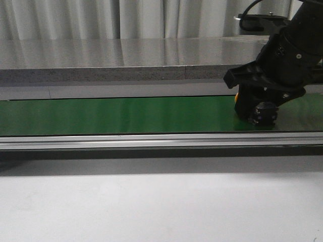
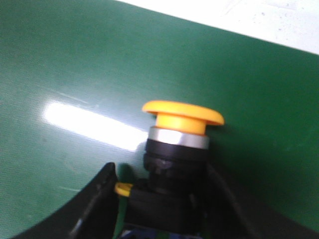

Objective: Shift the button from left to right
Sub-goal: 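Lower the right gripper onto the button on the belt and close it, then lift the button with the right gripper and set it in the green tray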

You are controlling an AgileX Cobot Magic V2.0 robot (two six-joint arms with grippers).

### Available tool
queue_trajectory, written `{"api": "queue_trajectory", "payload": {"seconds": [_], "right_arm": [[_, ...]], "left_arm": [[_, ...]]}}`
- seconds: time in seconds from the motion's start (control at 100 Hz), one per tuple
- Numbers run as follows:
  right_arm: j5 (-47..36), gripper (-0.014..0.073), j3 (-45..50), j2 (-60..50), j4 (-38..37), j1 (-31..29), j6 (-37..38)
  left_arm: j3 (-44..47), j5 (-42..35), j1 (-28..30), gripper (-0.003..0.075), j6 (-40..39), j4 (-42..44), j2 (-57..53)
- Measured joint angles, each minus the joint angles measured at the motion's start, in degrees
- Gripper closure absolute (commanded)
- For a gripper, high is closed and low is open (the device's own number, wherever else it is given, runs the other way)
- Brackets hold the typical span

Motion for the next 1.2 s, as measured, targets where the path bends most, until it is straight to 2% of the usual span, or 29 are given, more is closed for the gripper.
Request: {"api": "queue_trajectory", "payload": {"seconds": [0.23,0.36,0.59,0.9,1.04,1.2], "right_arm": [[0.91,0.0358,0.0,-1.3,-0.12,-0.11,0.0],[1.82,0.0358,-0.09,-5.03,-2.24,-2.41,0.0],[4.01,0.0358,-2.45,-10.55,-7.66,-13.82,0.0],[3.7,0.0358,-3.54,-10.83,-11.43,-31.57,0.0],[2.13,0.0358,-3.64,-8.49,-11.43,-36.26,0.0],[0.59,0.0358,-3.64,-4.03,-11.43,-38.06,-0.12]], "left_arm": [[0.0,0.0,0.0,0.0739,0.0,0.0,0.0],[0.0,0.0,0.0,0.0739,0.0,0.0,0.0],[0.0,0.0,0.0,0.0739,0.0,0.0,0.0],[0.0,0.0,0.0,0.0739,0.0,0.0,0.0],[0.13,0.0,0.0,0.0739,0.0,0.0,0.0],[0.13,0.0,0.0,0.0739,0.0,0.0,0.0]]}}
